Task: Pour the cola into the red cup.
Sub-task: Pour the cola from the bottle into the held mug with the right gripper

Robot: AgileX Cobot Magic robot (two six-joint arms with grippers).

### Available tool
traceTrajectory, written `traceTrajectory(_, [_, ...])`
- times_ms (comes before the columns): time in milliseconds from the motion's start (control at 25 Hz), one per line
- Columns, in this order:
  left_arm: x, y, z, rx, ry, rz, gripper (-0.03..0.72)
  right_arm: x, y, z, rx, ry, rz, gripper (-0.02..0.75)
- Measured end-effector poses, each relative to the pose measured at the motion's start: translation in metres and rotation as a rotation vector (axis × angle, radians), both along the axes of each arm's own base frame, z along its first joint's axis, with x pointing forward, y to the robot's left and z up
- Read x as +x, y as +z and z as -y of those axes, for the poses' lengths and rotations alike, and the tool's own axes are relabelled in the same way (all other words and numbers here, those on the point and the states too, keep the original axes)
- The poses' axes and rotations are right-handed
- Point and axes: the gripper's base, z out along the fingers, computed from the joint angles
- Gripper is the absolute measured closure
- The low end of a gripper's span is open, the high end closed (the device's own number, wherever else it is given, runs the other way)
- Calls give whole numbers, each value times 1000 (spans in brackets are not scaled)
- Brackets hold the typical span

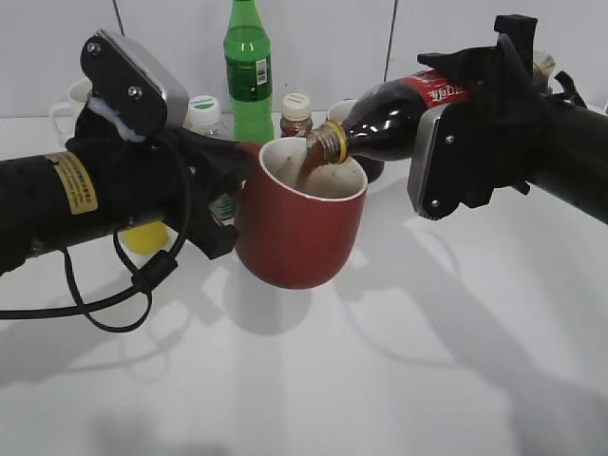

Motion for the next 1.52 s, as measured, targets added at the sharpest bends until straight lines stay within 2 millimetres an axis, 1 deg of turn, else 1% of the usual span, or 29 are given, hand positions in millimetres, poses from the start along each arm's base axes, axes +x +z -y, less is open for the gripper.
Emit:
traceTrajectory(280, [0,1,0,-8,-1,6,635,5,8,-3,-12,9,40,265])
traceTrajectory(440, [0,1,0,-8,-1,6,635,5,8,-3,5,8,19,265])
traceTrajectory(600, [0,2,1,-20,-1,13,635,4,7,-5,118,12,-48,265])
traceTrajectory(840, [1,8,1,-80,13,36,635,0,4,-11,318,55,-223,265])
traceTrajectory(920, [2,12,-1,-110,28,50,635,-1,3,-12,400,56,-283,265])
traceTrajectory(1000, [3,22,-7,-163,59,78,635,-2,4,-13,527,48,-356,265])
traceTrajectory(1120, [10,41,-27,-234,139,140,635,-1,10,-12,785,45,-447,265])
traceTrajectory(1200, [18,53,-50,-263,233,175,636,3,15,-6,975,33,-497,265])
traceTrajectory(1280, [27,59,-78,-285,352,193,636,9,17,6,1092,-3,-521,265])
traceTrajectory(1400, [42,58,-126,-280,545,200,636,20,13,29,1216,-91,-539,265])
traceTrajectory(1520, [55,47,-168,-252,701,189,636,28,7,44,1269,-153,-546,265])
